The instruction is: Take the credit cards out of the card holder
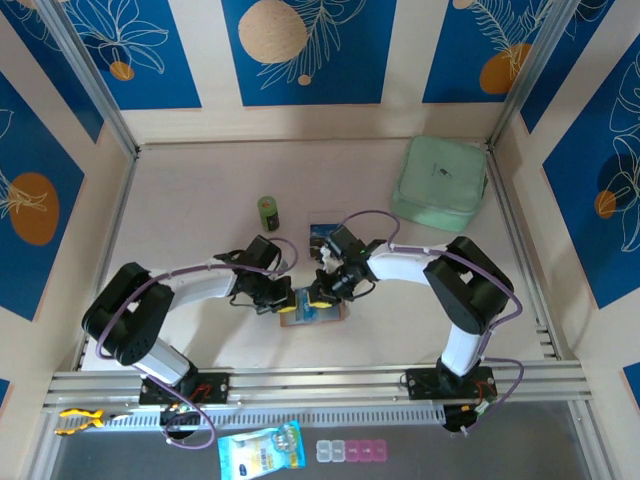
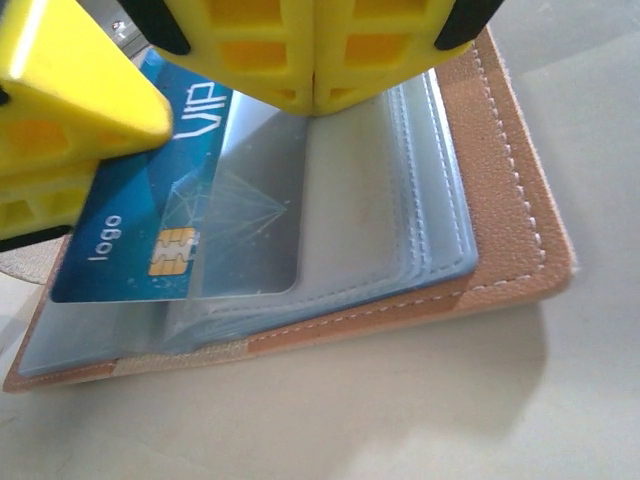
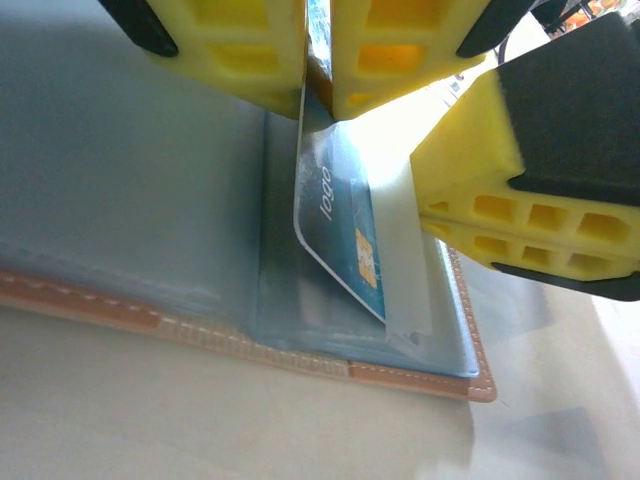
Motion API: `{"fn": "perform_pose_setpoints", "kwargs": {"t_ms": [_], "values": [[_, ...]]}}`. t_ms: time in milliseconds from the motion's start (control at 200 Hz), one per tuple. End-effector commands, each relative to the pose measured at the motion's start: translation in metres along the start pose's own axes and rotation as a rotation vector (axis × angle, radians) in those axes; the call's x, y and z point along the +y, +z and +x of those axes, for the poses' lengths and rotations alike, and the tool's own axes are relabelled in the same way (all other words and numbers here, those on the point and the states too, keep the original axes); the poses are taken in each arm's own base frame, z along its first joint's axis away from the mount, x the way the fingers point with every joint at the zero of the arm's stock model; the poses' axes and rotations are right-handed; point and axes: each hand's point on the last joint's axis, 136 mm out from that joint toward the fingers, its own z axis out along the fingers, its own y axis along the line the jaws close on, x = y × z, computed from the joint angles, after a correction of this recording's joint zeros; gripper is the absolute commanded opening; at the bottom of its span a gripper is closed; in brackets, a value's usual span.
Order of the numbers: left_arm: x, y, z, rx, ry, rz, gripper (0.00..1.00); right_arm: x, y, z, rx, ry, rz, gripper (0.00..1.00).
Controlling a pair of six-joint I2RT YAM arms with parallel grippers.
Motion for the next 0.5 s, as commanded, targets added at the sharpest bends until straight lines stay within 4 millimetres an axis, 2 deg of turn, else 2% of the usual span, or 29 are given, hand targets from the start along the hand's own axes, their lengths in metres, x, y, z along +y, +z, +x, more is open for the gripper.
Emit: {"fn": "perform_pose_setpoints", "kwargs": {"t_ms": [0,255,495], "values": [[0.008,0.001,0.003,0.013,0.002,-0.055,0.03,-0.012,-0.01,0.006,-0.008,0.003,0.064,0.12],[0.002,-0.004,0.0,-0.002,0.009,-0.039,0.03,-0.013,-0.03,0.009,-0.04,-0.023,0.112,0.09],[-0.015,-0.01,-0.003,-0.01,0.034,0.014,0.05,-0.008,-0.051,0.005,-0.086,-0.054,0.13,0.08]]}}
